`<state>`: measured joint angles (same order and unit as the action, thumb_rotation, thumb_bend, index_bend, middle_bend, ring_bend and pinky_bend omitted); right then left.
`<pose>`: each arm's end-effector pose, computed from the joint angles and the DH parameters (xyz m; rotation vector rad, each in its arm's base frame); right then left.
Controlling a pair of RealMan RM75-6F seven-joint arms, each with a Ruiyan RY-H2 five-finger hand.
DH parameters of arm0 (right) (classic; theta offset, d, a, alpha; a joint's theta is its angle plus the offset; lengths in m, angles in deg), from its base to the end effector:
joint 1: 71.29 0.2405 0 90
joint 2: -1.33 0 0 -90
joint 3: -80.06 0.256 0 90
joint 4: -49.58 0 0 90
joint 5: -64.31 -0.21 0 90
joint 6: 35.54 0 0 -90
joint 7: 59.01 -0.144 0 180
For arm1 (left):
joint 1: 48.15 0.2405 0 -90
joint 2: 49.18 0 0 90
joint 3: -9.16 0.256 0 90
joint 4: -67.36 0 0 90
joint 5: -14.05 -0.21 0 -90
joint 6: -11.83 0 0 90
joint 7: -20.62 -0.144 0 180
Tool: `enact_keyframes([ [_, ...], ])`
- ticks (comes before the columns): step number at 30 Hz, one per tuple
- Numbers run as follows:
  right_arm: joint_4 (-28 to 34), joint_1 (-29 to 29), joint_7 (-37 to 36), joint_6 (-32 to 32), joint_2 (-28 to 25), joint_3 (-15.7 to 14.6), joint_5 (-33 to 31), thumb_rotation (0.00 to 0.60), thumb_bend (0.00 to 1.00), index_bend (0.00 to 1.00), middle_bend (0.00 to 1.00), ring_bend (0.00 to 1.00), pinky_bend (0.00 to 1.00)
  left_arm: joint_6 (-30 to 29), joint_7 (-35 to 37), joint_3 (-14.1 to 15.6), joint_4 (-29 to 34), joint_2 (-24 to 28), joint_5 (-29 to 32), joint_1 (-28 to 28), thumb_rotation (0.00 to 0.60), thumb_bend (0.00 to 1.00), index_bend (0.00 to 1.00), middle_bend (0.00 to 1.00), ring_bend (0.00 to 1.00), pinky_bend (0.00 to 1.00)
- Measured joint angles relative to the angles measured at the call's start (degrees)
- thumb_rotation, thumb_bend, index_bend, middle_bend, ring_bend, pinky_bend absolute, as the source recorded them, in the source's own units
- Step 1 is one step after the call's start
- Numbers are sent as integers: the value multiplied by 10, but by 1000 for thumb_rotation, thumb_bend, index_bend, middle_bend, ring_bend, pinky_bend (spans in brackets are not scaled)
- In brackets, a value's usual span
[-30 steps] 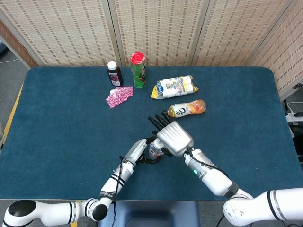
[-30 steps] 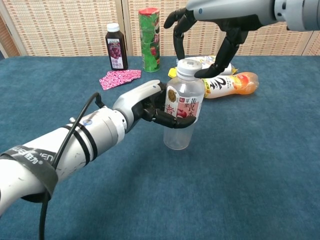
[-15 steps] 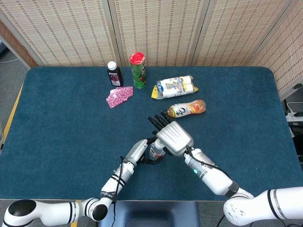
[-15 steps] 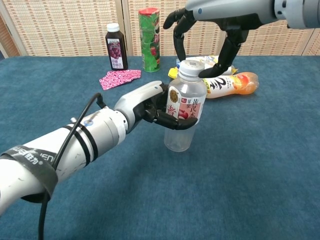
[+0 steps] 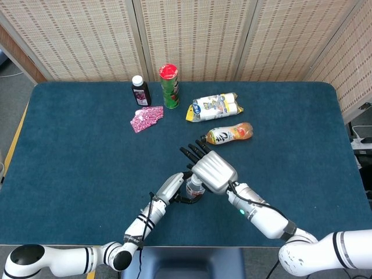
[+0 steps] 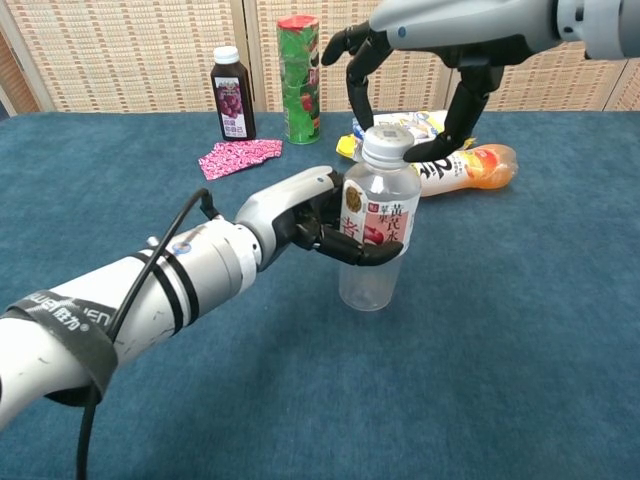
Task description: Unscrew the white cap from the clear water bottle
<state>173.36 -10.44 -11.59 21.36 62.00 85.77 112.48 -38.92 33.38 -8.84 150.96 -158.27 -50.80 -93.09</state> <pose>-0.0316 -0.2983 0.0809 2.1837 -0.4667 0.7656 -0.0357 0.2996 -0.1043 -1.6544 -1.8569 -1.4728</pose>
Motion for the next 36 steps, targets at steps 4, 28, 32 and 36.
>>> enact_keyframes([
  [4, 3, 0, 6, 3, -5, -4, 6, 600, 880, 662, 0, 0, 0, 2, 5, 0, -4, 0, -2, -1, 600, 355, 424, 505, 271, 235],
  [28, -15, -16, -32, -4, -23, -17, 72, 600, 848, 442, 0, 0, 0, 17, 31, -1, -21, -1, -17, -12, 600, 355, 423, 504, 271, 250],
  [32, -18, -26, -51, -1, -32, -14, 72, 600, 418, 57, 0, 0, 0, 17, 28, -1, -24, 0, -15, -13, 600, 354, 423, 504, 271, 252],
  [36, -13, -30, -68, -2, -40, -8, 61, 600, 158, 0, 0, 0, 0, 18, 22, -1, -26, 2, -10, -13, 600, 354, 423, 504, 271, 253],
])
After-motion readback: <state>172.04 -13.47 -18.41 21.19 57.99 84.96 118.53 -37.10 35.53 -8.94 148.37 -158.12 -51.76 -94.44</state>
